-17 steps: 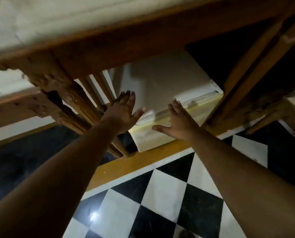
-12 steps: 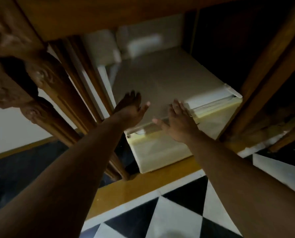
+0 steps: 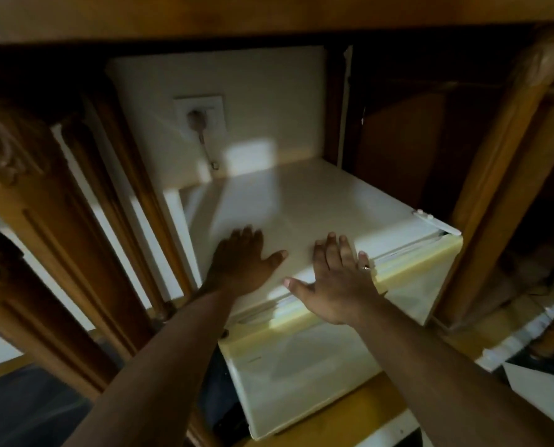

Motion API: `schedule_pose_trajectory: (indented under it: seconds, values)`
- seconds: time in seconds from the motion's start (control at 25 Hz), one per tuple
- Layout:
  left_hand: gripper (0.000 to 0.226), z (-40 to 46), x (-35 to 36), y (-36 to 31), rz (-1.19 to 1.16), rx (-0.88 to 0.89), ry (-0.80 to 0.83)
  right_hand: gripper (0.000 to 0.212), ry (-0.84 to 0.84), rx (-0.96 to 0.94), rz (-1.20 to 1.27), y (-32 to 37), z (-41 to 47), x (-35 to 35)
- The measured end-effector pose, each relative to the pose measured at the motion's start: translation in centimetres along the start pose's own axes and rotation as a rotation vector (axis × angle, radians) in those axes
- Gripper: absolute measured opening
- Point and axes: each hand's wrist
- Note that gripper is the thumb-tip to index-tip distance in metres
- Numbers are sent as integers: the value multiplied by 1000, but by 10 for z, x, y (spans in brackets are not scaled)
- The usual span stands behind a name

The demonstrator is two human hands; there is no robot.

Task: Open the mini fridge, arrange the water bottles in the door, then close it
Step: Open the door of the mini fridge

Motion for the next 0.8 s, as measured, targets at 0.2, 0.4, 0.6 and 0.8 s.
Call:
schedule_pose_trajectory:
  seconds: [0.2,0.4,0.6,0.8]
  values:
    - [93,-1,1,4,-37,26,-10,120,-31,-14,31,-3,-4,1]
    - [93,-4,-2,5,-6,29,-10,114,-1,-23,5,2,-15,-7]
    - [93,-2,1,7,-3,56,-26,118,54,-6,-4,-13,-38,-9]
    - [63,-18,-2,-11,-103,270,-49,137,71,94,14,-40,-78,-12]
Point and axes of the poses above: each hand's wrist, its own z-axis towards the middle knuckle, its own x-axis out of the palm, y = z × x, and after that the axes turned 5 degrees about z, right-handed
